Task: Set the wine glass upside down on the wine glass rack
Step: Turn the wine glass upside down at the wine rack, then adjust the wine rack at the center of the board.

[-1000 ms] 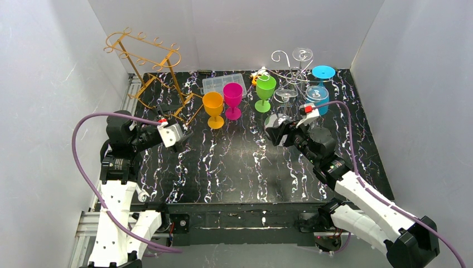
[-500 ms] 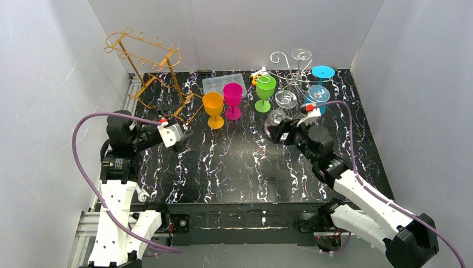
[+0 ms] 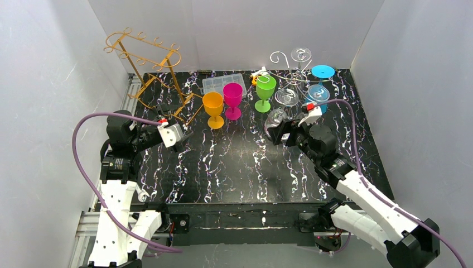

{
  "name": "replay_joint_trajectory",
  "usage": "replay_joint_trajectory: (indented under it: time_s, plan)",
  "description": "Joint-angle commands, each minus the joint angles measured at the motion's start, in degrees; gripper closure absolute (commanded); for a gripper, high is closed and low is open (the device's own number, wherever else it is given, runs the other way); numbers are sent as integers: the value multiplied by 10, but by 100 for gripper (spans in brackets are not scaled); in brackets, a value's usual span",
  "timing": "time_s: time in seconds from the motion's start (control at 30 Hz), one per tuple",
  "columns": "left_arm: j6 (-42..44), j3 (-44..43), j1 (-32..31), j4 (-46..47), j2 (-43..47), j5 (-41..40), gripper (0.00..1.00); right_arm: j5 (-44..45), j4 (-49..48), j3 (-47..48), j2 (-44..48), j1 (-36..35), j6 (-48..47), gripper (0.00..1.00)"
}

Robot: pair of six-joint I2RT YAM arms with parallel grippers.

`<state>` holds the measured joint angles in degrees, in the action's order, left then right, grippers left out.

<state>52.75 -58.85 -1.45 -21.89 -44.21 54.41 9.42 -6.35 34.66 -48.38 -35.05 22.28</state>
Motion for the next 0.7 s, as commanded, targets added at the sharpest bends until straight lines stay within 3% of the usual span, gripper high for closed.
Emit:
replay_joint_trajectory:
  time_s: [0.0, 0.33, 0.5, 0.67]
  plan:
    - [5, 0, 0, -8, 4, 3, 5, -24, 93, 78, 34, 0, -9, 2]
    - [21, 8, 0, -24, -5, -12, 2, -111, 435, 333, -6, 0, -34, 2]
    - [-20, -5, 0, -24, -30, -26, 2, -79, 513, 475, -62, 0, -21, 2]
    - [-74, -13, 0, -8, -33, -28, 2, -35, 550, 599, -145, 0, -16, 12]
